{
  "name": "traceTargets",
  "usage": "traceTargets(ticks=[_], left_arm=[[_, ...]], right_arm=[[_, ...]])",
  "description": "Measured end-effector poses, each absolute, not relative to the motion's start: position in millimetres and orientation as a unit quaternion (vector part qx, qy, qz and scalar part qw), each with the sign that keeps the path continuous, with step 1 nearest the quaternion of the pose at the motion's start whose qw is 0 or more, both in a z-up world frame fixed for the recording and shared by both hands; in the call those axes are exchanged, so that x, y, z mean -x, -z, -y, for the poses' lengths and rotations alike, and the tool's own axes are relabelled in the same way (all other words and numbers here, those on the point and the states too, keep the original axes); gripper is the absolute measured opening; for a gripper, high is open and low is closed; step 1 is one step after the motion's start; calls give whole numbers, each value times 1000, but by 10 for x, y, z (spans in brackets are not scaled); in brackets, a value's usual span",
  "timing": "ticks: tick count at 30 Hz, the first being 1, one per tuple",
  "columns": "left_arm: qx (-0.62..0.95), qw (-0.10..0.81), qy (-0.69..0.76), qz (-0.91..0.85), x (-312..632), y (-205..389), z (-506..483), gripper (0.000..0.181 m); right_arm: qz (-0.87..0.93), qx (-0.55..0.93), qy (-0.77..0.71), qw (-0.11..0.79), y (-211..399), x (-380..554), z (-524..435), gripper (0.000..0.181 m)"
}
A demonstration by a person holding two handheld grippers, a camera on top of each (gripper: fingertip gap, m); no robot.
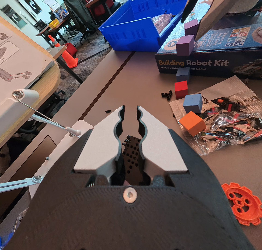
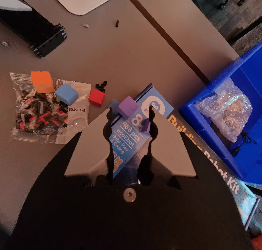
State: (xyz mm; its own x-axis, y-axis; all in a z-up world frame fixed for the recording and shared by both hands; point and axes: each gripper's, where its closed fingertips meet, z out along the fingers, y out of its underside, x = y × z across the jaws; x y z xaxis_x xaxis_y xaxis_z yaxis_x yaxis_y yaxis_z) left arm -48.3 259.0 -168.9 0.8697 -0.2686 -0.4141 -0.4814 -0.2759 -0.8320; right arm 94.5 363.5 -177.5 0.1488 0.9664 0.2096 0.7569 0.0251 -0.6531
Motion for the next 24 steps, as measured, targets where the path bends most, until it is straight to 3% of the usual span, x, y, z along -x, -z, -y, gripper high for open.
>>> traceTargets(ticks=[3,5,14,24], left_arm=[[794,551,-95,-238,482,1697,-2585,15],[794,551,-93,-239,473,1692,-2582,15],[781,556,-111,-261,333,1572,-2580,16],[737,584,-196,-277,502,631,-2013,27]], right_arm=[[647,684,-124,313,1912,-876,-3673,48],[653,683,-123,303,1964,-842,-3655,33],[630,678,-143,351,1780,-807,-3479,31],[589,632,-242,443,1511,-544,-2757,31]])
